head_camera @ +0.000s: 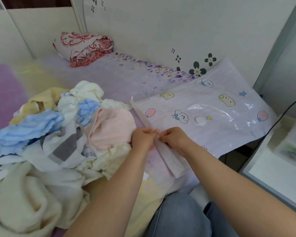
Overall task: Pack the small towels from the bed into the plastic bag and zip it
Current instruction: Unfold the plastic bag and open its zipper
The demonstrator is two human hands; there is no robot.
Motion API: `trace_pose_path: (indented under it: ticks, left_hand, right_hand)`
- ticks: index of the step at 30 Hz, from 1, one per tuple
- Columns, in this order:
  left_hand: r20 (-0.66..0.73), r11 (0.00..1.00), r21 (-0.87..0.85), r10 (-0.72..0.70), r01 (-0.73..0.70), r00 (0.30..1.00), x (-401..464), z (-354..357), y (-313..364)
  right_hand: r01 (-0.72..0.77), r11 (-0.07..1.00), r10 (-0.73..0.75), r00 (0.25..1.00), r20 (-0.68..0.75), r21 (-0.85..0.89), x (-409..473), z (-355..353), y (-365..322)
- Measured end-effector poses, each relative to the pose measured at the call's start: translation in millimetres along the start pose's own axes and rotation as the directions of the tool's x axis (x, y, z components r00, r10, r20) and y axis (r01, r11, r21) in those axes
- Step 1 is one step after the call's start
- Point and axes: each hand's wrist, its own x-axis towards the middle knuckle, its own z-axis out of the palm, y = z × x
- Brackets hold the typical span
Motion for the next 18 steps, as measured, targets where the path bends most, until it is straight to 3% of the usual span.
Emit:
trace_pose_path:
  ticks: [7,12,18]
  left_hand:
    - [0.187,0.985,-0.154,-0.05,0.079,0.981,-12,-7,1]
    - [0.188,0.983,-0.181,0.005,0.03,0.982,-19,-8,-3]
    - [0.207,0.991,-0.132,0.04,-0.012,0.977,-36,-6,-2]
  right_hand:
    - [0.047,0.982,-0.044,0.999,-0.022,0.185,-5,-2,14]
    - [-0.008,0.965,0.003,1.0,0.02,0.262,-13,-6,11]
    - [-0.035,0.992,0.027,0.997,0.066,0.121,-25,-17,3]
